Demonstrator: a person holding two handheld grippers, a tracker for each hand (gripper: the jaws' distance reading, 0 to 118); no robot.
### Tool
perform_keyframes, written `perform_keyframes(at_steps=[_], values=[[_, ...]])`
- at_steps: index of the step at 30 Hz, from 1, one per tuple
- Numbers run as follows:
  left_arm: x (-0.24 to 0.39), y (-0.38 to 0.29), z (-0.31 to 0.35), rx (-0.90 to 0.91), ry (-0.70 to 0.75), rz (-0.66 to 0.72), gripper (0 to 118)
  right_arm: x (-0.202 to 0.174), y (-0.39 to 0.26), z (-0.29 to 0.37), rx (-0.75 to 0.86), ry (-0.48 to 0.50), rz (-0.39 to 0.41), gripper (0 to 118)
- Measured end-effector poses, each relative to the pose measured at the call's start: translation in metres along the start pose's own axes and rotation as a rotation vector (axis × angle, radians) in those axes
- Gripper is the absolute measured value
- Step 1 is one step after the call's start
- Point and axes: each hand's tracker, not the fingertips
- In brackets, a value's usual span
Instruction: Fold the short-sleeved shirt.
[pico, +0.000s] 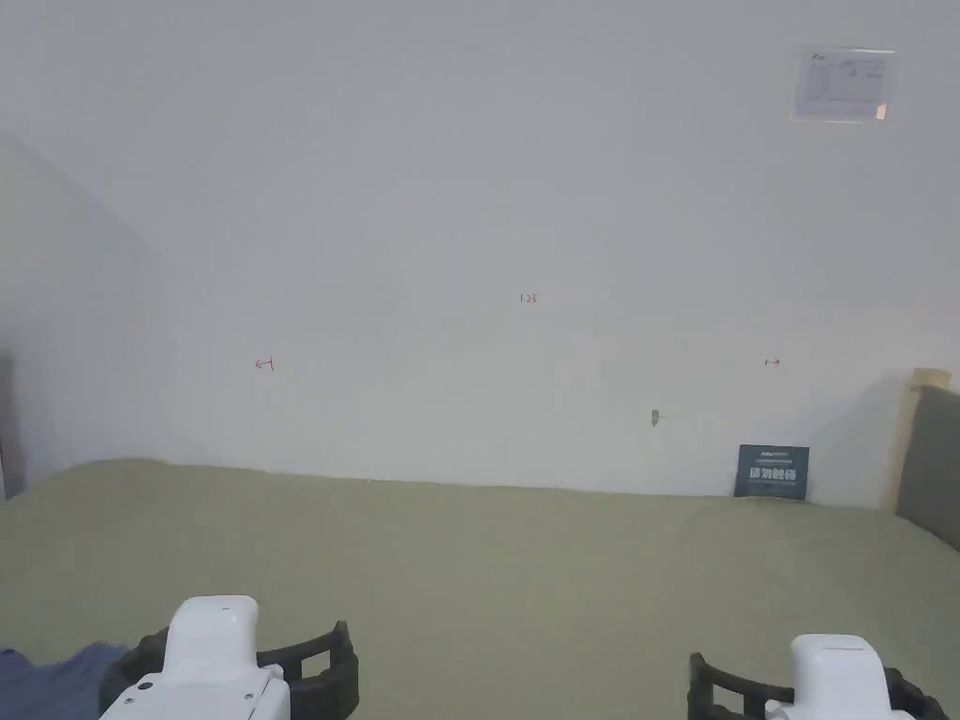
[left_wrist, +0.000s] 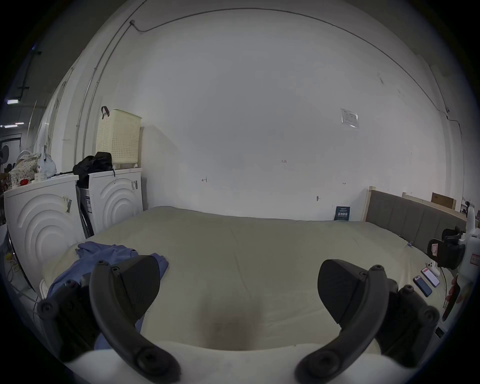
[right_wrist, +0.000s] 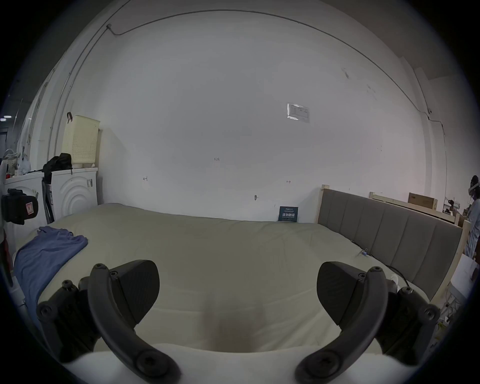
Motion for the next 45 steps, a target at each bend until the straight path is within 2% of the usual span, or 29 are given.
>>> perform_keyframes(at_steps=[14,21,45], values=[[-0.004,0.002,-0.005,-0.003,0.0,0.004,118,-0.003,0.0,-0.001,0.001,0.015,0.023,118],[-0.006,0.0,-0.005,-0.004,0.001,0.008,118,-0.002,-0.001,-0.005,-0.015,0.026,-0.005,118],[-0.012,-0.012,-0.003,-0.016,-0.007,-0.003,118,-0.007,-0.013,-0.008,-0.03,0.025,0.001,118]])
